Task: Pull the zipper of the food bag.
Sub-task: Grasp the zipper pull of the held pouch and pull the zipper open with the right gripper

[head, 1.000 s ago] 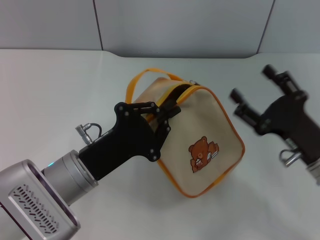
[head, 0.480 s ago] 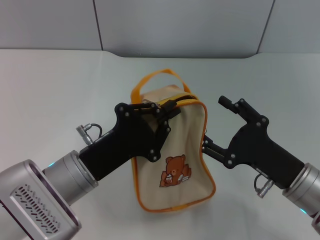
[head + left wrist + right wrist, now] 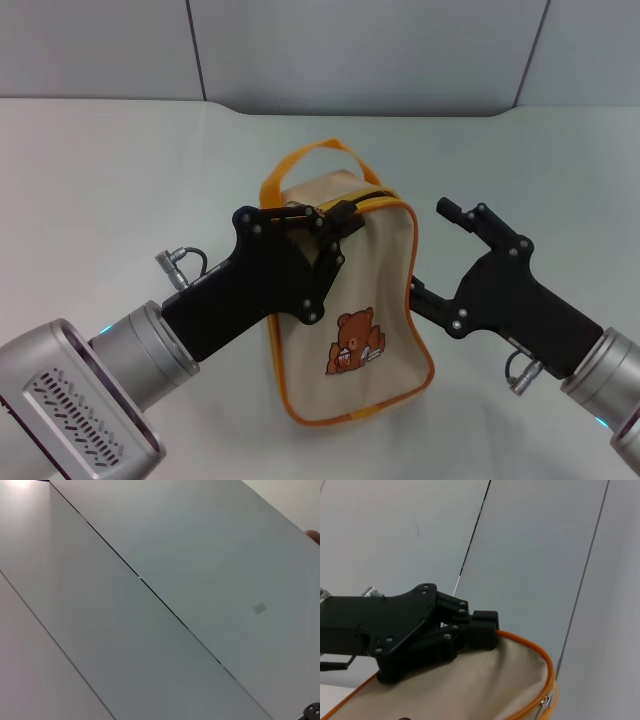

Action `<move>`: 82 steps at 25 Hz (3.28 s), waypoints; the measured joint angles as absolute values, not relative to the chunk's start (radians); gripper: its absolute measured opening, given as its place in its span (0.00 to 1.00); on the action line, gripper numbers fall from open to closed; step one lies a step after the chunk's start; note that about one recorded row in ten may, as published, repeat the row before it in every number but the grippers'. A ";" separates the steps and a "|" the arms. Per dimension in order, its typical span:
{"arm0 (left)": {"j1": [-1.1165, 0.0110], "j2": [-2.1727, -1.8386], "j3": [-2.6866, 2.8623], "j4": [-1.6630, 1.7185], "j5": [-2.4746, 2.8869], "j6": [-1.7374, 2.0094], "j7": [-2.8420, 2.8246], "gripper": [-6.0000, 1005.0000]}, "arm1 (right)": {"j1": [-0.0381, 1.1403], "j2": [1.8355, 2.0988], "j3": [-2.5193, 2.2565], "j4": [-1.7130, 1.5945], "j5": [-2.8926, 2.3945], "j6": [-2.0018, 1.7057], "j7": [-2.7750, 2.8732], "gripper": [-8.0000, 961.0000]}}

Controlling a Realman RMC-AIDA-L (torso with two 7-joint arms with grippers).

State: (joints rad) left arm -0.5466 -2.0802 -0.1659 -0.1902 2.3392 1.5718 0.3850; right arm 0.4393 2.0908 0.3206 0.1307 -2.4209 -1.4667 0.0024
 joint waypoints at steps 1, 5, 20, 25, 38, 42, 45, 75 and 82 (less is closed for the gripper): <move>-0.547 -2.080 -0.166 -0.191 2.339 1.572 0.385 0.06 | 0.440 2.091 0.321 0.132 -2.421 -1.466 0.002 0.87; -0.545 -2.080 -0.166 -0.192 2.339 1.572 0.385 0.06 | 0.442 2.091 0.321 0.133 -2.421 -1.472 0.001 0.87; -0.542 -2.080 -0.164 -0.193 2.340 1.572 0.385 0.06 | 0.447 2.091 0.371 0.134 -2.421 -1.477 -0.001 0.87; -0.540 -2.080 -0.164 -0.193 2.340 1.572 0.385 0.06 | 0.447 2.091 0.372 0.143 -2.421 -1.471 -0.001 0.87; -0.538 -2.080 -0.161 -0.193 2.341 1.575 0.385 0.05 | 0.446 2.091 0.371 0.146 -2.421 -1.471 -0.002 0.87; -0.538 -2.080 -0.161 -0.193 2.341 1.575 0.385 0.05 | 0.447 2.091 0.371 0.146 -2.421 -1.471 -0.002 0.87; -0.538 -2.080 -0.161 -0.193 2.341 1.575 0.385 0.05 | 0.447 2.091 0.371 0.146 -2.421 -1.469 -0.002 0.87; -0.545 -2.081 -0.147 -0.193 2.341 1.571 0.385 0.05 | 0.450 2.091 0.359 0.158 -2.428 -1.440 -0.001 0.52; -0.545 -2.082 -0.147 -0.195 2.341 1.571 0.385 0.05 | 0.450 2.091 0.359 0.158 -2.428 -1.440 -0.001 0.52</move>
State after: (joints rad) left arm -0.5450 -2.0816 -0.1472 -0.1948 2.3408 1.5706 0.3850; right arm 0.4501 2.0908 0.3590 0.1580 -2.4283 -1.4403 -0.0014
